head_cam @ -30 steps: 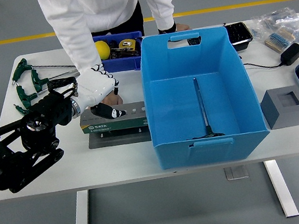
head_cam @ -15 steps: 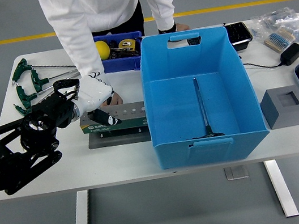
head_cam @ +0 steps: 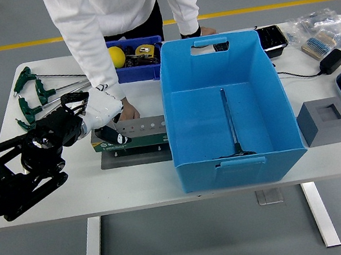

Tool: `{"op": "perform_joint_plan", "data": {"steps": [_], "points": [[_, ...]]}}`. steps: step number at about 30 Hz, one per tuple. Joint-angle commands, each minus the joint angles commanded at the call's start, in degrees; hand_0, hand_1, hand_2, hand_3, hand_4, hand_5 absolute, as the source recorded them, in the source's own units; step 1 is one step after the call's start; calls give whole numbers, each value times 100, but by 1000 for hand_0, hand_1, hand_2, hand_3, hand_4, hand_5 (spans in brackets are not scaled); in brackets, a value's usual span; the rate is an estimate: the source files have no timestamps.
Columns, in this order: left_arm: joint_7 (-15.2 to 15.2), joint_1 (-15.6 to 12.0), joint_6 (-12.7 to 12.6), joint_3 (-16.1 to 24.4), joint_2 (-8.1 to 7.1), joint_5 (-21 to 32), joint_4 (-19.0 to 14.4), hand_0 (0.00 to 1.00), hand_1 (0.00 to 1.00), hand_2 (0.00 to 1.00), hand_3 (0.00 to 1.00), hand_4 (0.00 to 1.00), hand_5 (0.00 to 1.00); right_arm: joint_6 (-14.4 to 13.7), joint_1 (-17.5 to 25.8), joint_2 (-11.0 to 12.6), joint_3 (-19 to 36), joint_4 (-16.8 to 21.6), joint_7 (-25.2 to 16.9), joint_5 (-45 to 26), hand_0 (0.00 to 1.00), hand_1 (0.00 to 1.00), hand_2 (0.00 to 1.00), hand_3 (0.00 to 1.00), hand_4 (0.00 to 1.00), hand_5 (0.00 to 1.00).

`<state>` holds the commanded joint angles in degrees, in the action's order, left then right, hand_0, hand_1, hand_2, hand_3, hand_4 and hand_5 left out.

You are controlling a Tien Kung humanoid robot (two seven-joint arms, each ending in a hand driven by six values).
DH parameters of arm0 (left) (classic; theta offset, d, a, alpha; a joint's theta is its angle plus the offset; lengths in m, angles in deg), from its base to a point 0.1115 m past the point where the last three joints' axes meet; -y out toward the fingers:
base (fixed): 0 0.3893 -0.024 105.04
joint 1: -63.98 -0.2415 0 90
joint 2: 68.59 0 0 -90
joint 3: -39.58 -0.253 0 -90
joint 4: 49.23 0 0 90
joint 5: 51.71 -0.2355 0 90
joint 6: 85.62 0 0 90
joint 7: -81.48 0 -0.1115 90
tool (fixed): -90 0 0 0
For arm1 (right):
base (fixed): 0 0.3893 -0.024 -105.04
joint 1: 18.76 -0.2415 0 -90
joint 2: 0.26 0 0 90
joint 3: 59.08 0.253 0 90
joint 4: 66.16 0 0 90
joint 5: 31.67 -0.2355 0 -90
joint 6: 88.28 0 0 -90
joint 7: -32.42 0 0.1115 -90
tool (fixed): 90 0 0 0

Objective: Lift tool from toolbox,place it in box,lift tool from toolbox,place it in box

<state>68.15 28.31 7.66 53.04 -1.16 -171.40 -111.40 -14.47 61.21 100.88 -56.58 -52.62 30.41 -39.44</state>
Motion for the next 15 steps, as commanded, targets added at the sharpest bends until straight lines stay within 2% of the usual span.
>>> {"op": "perform_joint_plan", "data": {"steps": [2, 13, 15], "points": [[-16, 7, 21, 1, -8, 53, -23, 977, 635, 532, 412, 922, 854, 1, 0, 1, 2, 0, 2, 0, 652, 641, 704, 556, 801, 745], [-118, 23, 160, -8, -37, 232, -177, 977, 629, 526, 407, 938, 867, 1, 1, -1, -5, 0, -2, -11, 654, 642, 704, 556, 801, 746], [-131, 31, 172, -11, -39, 222, -177, 970, 601, 492, 380, 944, 877, 2, 0, -1, -4, 1, -1, -10, 653, 642, 704, 555, 800, 745]]}}
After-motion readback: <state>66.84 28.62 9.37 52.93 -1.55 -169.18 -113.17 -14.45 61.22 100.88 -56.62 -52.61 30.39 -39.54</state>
